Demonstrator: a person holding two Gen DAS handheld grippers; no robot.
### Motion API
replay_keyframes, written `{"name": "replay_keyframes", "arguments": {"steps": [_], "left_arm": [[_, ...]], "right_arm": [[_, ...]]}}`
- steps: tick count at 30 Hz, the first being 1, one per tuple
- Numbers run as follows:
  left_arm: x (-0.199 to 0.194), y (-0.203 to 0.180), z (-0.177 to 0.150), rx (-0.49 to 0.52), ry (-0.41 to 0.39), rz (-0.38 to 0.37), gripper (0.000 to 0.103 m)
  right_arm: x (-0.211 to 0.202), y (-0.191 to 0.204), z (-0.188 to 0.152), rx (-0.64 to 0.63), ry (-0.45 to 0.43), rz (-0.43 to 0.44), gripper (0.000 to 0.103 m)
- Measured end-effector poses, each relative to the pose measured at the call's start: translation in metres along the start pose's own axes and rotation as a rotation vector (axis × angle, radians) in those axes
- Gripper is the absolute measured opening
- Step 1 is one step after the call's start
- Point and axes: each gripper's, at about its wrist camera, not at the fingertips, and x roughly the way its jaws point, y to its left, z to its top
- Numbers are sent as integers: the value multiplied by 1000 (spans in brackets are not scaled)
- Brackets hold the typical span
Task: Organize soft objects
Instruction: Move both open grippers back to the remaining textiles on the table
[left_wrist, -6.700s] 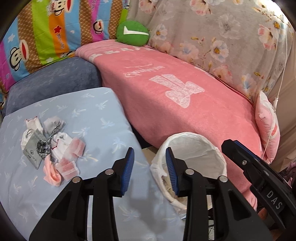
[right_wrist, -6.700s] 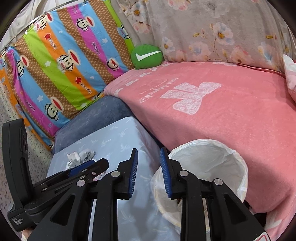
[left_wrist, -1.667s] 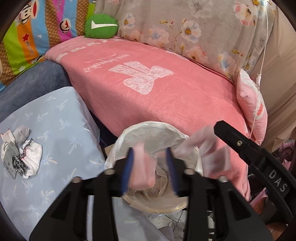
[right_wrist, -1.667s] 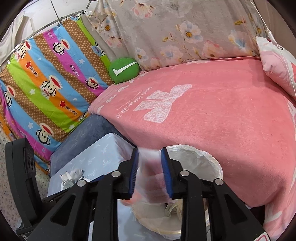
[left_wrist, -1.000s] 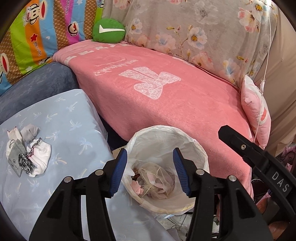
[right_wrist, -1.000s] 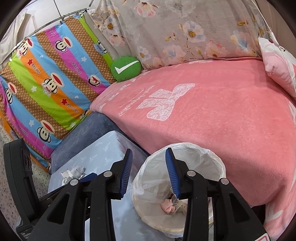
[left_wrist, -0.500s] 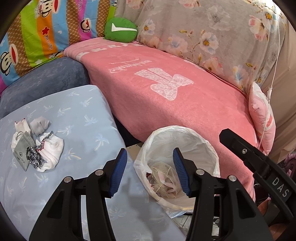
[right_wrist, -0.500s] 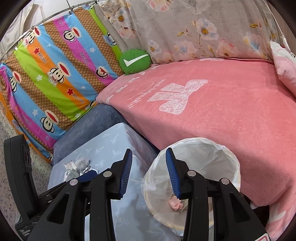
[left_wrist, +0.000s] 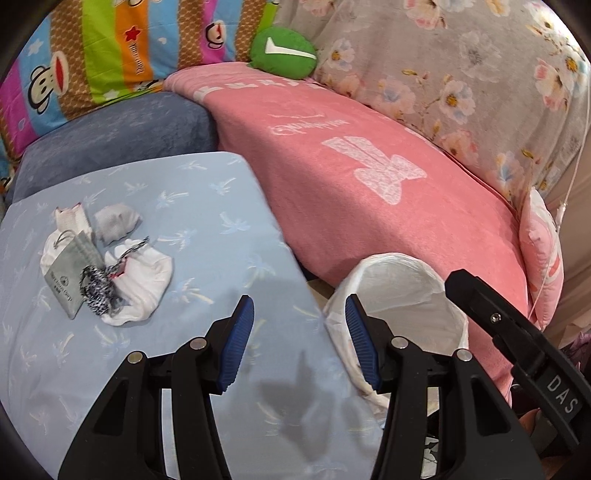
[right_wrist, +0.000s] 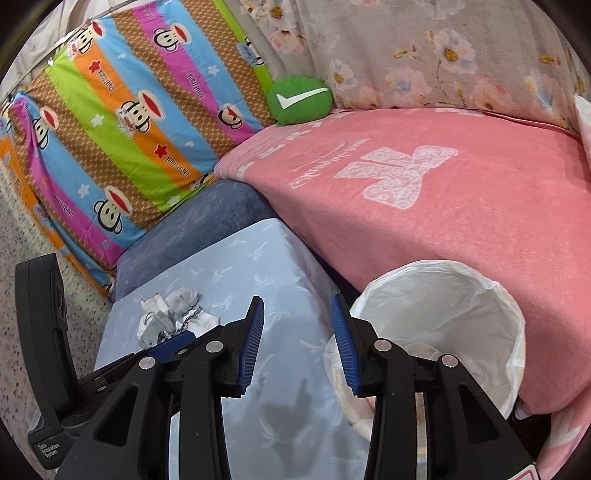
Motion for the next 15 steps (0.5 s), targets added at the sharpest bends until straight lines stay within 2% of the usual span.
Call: {"name": "replay_keyframes", "arguments": {"steps": [5, 7, 15], "left_arm": [[-3, 35, -4, -50, 4, 43, 50], [-4, 51, -5, -78, 3, 61, 55], [-9, 122, -12, -198, 4, 133, 56]], "right_arm": [[19, 26, -7, -40, 38, 20, 38], [26, 37, -11, -56, 55, 28, 38], [68, 94, -31, -147, 138, 77, 38]]}}
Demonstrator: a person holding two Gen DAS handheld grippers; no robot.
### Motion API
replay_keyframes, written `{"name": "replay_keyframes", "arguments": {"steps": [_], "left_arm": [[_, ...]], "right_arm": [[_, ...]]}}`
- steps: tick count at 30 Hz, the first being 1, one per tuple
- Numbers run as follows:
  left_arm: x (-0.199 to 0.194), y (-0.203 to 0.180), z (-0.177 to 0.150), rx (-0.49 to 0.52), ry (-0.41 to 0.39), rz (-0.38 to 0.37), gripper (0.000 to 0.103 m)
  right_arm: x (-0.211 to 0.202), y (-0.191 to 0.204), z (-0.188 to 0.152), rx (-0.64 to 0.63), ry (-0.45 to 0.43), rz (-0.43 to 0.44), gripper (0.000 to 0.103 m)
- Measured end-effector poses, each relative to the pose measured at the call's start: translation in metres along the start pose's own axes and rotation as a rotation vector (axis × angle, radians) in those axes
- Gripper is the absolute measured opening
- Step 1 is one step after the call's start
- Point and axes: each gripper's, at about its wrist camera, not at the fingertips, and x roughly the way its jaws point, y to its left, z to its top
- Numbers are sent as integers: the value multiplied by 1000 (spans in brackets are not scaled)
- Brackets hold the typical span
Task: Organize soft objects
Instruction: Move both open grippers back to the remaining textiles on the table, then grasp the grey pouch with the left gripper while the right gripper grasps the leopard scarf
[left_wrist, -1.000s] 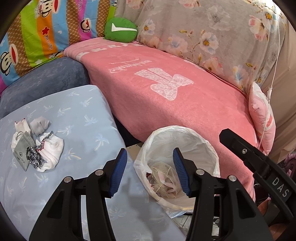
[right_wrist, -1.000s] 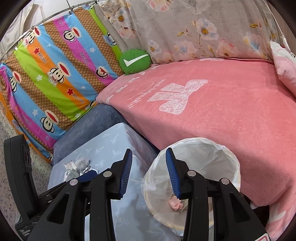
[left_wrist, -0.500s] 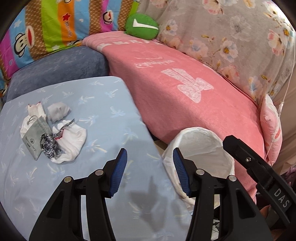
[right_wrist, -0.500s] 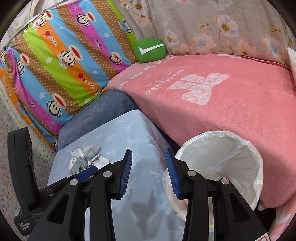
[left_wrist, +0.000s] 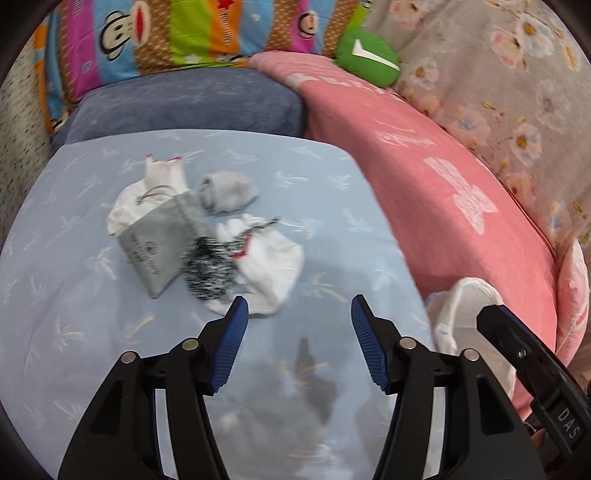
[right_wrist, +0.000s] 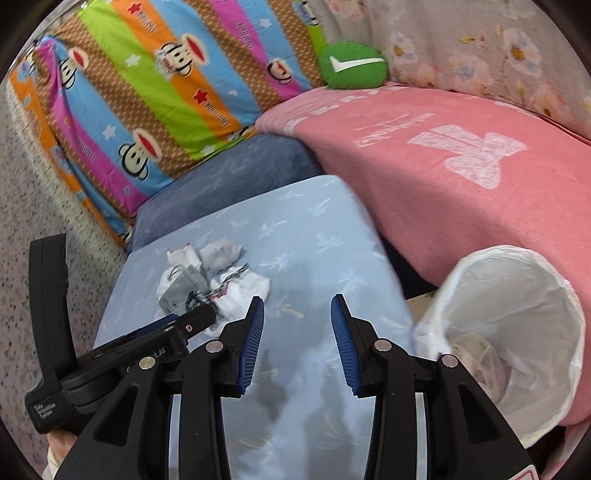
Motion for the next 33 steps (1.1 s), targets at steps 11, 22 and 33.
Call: {"name": "replay_keyframes", "arguments": {"steps": [11, 22, 33], "left_arm": [[14, 94, 7, -132, 22, 84, 57], [41, 131, 24, -183, 52, 59, 56], [57, 135, 23, -178, 93, 11, 20]], "right_arm": [[77, 70, -10, -88, 128, 73, 38], [148, 104, -13, -123, 214, 84, 38], [185, 105, -19, -117, 284, 82, 15]]}}
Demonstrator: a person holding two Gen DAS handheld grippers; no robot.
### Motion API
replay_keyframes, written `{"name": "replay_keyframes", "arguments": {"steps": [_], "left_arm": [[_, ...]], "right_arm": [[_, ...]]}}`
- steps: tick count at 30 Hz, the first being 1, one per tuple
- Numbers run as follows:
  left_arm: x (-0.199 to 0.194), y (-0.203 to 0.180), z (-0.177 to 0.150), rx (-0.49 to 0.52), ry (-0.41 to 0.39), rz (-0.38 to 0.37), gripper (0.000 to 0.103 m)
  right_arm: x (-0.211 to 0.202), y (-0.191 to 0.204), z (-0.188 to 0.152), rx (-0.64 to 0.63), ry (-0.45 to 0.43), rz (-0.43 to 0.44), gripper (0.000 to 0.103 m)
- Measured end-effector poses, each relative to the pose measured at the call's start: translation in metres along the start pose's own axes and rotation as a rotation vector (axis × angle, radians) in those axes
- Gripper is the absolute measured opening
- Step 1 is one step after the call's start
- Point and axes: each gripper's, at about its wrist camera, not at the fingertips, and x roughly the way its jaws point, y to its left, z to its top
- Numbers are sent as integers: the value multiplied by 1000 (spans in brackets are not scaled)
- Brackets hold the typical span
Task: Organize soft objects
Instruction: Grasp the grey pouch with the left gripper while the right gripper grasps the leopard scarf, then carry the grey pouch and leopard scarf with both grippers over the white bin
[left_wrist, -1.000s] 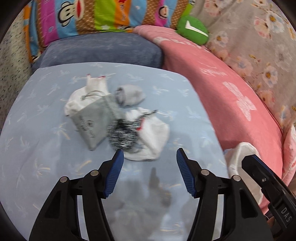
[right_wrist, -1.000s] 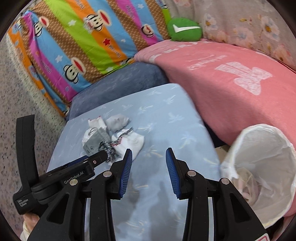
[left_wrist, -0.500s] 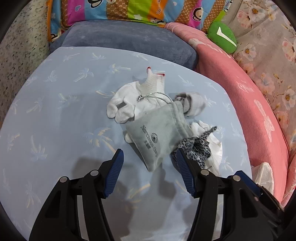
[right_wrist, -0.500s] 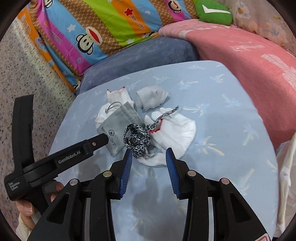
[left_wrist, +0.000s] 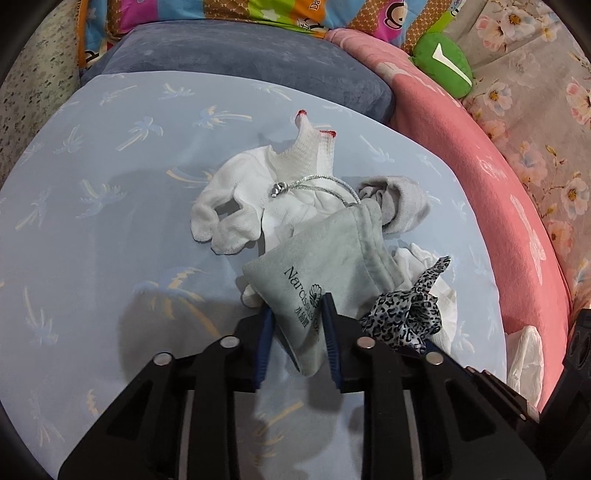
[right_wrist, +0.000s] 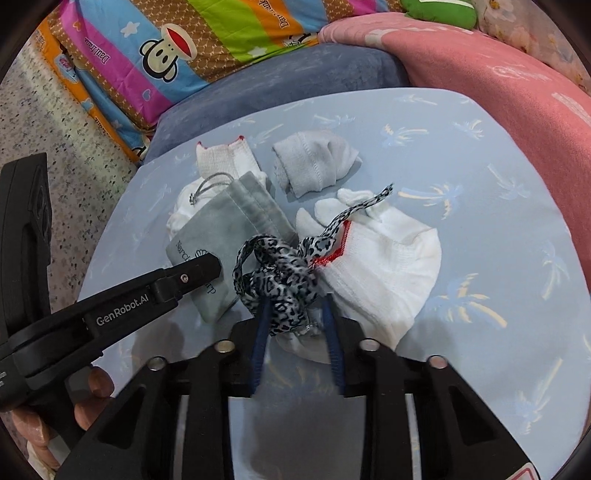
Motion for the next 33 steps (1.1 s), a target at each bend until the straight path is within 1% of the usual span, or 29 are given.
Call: {"name": "replay_keyframes", "arguments": {"steps": [1, 2, 4, 10, 17, 28, 33], "left_arm": [[0, 1, 0, -1, 3, -6, 15], [0, 0, -1, 0, 5, -7, 12], [-3, -2, -2, 7, -2, -4, 10], [-19, -13, -4, 20, -32, -13, 7], [-41, -37, -9, 49, -70, -32, 6], [-74, -95, -21, 151, -132, -77, 5], [-86, -127, -28, 209, -157, -106, 5]], "right_arm": [[2, 0, -1, 3, 5, 3, 11], [2, -1, -2, 6, 6, 6, 11], [1, 0, -3, 7, 4, 11, 4], [-23, 1, -1, 12, -43, 18, 3], [-68, -2, 2, 27, -131, 26, 2], [-148, -24, -5, 61, -271, 25, 2], [-186, -45, -13, 90, -333, 11, 2]]}}
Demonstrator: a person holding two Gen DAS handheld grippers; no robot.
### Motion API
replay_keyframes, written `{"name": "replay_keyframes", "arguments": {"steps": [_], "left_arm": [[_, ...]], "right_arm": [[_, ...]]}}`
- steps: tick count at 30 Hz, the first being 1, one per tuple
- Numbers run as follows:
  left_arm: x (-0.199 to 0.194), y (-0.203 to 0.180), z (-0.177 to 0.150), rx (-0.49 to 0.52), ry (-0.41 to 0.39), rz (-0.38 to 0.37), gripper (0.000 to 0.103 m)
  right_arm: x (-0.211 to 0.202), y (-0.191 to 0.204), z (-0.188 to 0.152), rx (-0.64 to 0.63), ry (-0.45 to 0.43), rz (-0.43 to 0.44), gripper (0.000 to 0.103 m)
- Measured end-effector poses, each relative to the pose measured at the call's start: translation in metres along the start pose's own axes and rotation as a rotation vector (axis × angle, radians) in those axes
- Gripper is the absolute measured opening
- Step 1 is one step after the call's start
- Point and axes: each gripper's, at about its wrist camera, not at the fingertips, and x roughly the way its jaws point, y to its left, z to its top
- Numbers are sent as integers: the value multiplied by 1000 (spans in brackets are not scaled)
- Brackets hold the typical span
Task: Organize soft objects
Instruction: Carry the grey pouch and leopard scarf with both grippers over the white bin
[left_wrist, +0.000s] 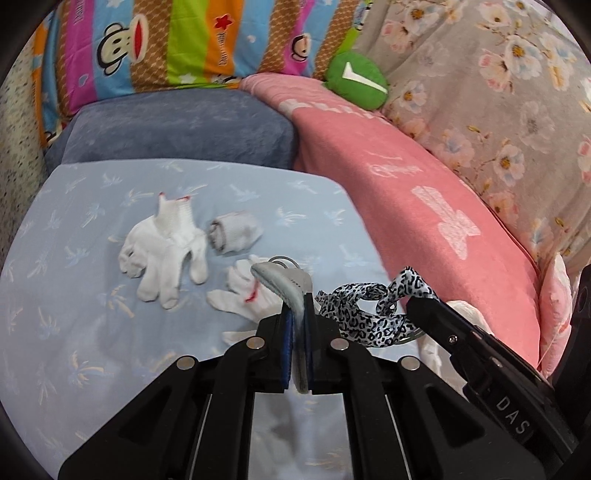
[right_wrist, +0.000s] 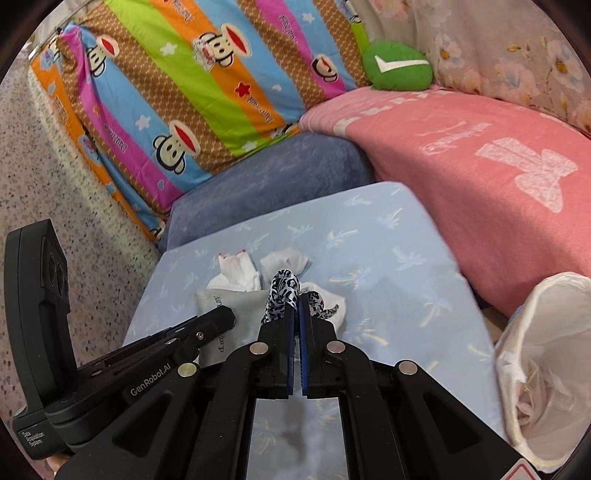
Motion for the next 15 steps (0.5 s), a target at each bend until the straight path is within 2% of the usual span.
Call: {"name": "replay_keyframes", "arguments": {"steps": [8, 15], "left_arm": [[-8, -59, -1, 99, -27, -57, 5], [-3, -112, -12, 191, -23, -108, 5]], "right_arm": [[-59, -44, 5, 55, -94, -48, 2], [-103, -99, 3, 126, -157, -106, 2]]}}
